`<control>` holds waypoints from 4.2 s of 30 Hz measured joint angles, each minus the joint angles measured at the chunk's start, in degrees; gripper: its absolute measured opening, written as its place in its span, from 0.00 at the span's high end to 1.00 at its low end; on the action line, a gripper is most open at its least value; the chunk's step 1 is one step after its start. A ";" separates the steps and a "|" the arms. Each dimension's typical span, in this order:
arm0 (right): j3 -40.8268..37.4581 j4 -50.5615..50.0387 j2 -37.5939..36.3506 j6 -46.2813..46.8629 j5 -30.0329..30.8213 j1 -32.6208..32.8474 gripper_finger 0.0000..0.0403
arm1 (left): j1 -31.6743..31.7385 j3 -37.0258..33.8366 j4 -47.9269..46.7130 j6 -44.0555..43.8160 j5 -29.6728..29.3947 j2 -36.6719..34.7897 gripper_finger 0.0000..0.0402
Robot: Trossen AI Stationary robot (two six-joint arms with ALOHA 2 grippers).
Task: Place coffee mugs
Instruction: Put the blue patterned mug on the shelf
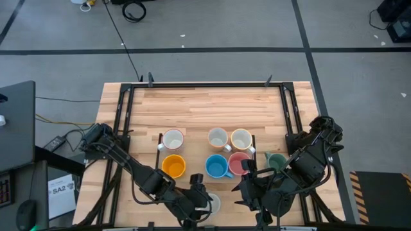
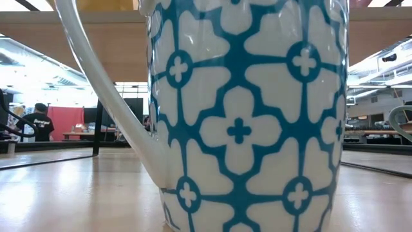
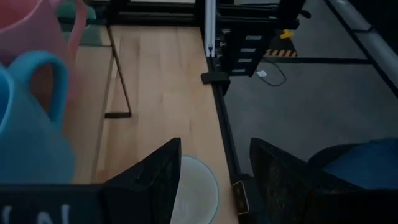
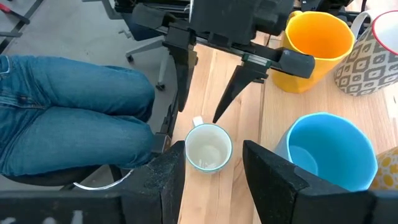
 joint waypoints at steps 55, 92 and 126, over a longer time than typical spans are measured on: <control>0.00 0.02 0.00 -0.02 0.01 0.00 0.59 | 2.16 -0.04 -12.37 -8.45 0.10 10.22 0.51; 0.00 0.02 0.00 -0.02 0.01 -0.01 0.59 | 2.35 -0.03 -17.45 -8.73 4.63 10.96 0.65; 0.00 0.00 0.00 -0.02 0.02 -0.01 0.59 | 2.38 -0.02 -20.36 -10.08 4.72 10.95 0.65</control>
